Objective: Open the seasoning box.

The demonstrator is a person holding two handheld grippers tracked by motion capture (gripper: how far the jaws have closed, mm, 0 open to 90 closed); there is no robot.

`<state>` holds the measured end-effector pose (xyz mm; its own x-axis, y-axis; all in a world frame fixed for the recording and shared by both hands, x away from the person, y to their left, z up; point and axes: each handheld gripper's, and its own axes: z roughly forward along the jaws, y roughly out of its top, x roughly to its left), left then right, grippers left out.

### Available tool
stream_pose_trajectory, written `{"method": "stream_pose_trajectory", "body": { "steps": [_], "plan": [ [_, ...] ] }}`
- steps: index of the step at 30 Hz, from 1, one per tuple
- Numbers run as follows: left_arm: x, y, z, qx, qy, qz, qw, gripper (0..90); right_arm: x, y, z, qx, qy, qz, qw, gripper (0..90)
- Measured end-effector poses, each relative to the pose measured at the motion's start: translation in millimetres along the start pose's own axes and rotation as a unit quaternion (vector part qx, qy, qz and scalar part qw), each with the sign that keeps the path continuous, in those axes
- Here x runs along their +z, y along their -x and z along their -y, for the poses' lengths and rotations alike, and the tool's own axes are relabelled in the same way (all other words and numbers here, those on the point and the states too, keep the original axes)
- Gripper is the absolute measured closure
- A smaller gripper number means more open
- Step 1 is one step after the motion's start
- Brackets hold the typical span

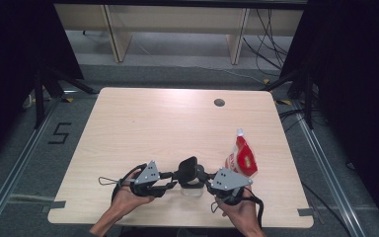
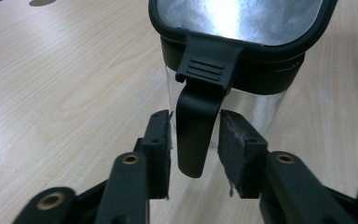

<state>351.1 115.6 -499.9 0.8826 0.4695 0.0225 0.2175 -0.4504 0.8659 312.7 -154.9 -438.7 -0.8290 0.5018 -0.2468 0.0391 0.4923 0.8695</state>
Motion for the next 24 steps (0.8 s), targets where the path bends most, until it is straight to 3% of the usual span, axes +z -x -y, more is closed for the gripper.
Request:
{"method": "stream_pose_trajectory", "body": {
  "steps": [4,19,22,24],
  "plan": [
    [1.7,-0.9,0.5,-0.004,0.003,0.002,1.0,72.9,2.5,-0.4,-3.4,-0.002,0.005,0.0,1.0,88.8],
    [1.9,-0.5,0.7,-0.003,0.005,-0.003,1.0,73.7,20.0,-10.2,-27.3,-0.011,0.015,-0.021,0.9996,89.0],
    [1.3,-1.3,0.2,0.009,0.001,-0.006,0.9999,73.8,25.8,-12.5,-32.0,-0.017,0.019,-0.025,0.9994,89.1],
    [1.5,0.0,0.2,0.005,0.001,-0.008,1.0,73.8,29.1,-13.5,-34.2,-0.021,0.02,-0.026,0.9992,89.1]
  ]
}}
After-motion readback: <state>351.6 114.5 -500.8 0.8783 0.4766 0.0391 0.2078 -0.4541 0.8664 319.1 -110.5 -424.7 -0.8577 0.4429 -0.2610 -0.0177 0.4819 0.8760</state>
